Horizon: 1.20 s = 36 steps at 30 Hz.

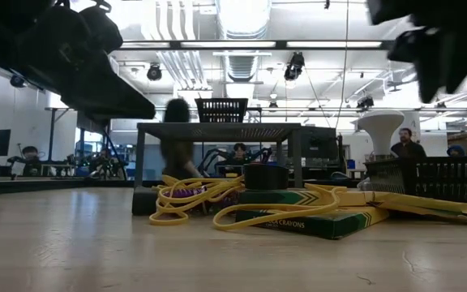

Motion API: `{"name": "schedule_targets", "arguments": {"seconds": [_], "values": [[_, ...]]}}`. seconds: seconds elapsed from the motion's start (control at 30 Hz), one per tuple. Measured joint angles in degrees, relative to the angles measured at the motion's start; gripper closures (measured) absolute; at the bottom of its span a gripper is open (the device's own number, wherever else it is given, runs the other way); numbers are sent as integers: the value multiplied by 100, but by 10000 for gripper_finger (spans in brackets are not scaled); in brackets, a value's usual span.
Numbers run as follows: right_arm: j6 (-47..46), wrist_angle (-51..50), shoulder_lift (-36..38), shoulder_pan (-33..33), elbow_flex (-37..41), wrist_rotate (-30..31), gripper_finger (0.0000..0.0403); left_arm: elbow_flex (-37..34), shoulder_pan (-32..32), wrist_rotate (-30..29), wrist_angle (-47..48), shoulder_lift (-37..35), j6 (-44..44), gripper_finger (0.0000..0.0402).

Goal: Pick & Place Office Desk Supplies
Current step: Put the top black bin on the shelf

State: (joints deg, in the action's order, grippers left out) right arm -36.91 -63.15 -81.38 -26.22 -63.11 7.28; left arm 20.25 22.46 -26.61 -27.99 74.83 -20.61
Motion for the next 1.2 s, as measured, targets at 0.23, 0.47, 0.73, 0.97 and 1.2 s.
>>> {"name": "schedule_targets", "arguments": {"seconds": [0.23,0.47,0.73,0.97,1.2], "values": [[-313,292,573,-288,838,30,151,0,0,0,11,0,-47,304],[33,1554,1141,-303,1822,118,141,4,0,0,13,0,-47,304],[161,1873,888,-303,2168,525,176,4,0,0,21,0,-47,304],[279,1979,710,-303,2283,598,224,4,0,0,55,0,-47,304],[483,2027,439,-301,2299,611,294,4,0,0,52,0,-47,304]]}}
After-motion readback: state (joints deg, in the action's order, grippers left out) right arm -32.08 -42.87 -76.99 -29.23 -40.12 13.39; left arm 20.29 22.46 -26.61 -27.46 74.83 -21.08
